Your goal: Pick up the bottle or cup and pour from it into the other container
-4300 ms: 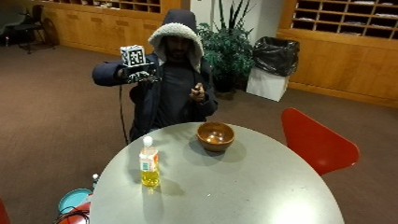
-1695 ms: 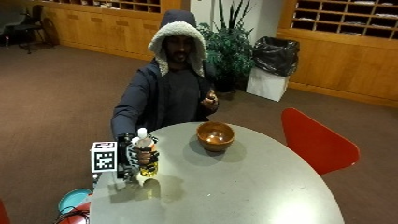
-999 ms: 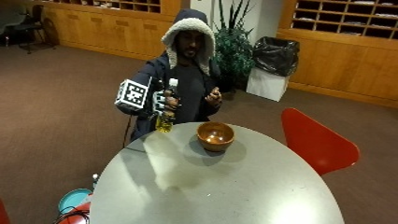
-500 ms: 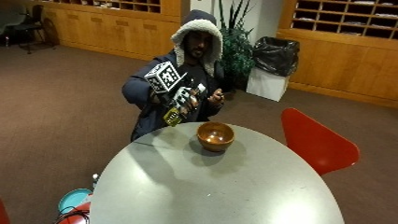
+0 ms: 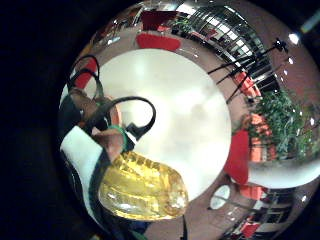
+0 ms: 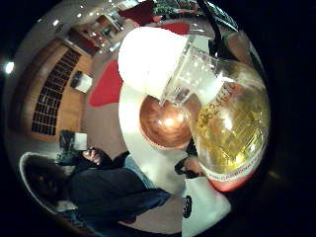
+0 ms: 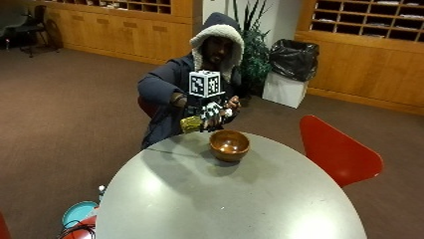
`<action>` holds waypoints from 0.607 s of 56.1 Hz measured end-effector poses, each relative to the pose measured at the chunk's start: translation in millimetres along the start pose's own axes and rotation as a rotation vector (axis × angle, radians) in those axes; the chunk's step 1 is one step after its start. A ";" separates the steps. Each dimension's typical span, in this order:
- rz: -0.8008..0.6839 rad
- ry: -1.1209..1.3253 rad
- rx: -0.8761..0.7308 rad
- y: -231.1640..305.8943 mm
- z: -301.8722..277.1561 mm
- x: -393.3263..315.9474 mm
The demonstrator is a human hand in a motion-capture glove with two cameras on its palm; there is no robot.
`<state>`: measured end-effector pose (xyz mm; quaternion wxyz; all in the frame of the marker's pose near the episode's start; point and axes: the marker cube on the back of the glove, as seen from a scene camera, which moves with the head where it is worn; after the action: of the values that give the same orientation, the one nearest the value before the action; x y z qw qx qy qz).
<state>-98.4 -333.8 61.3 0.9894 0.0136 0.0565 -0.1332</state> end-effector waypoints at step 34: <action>-0.212 0.599 -0.303 7.8 56.3 -62.8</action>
<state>-150.4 -312.2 124.5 0.9005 -0.1007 0.3642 -0.2153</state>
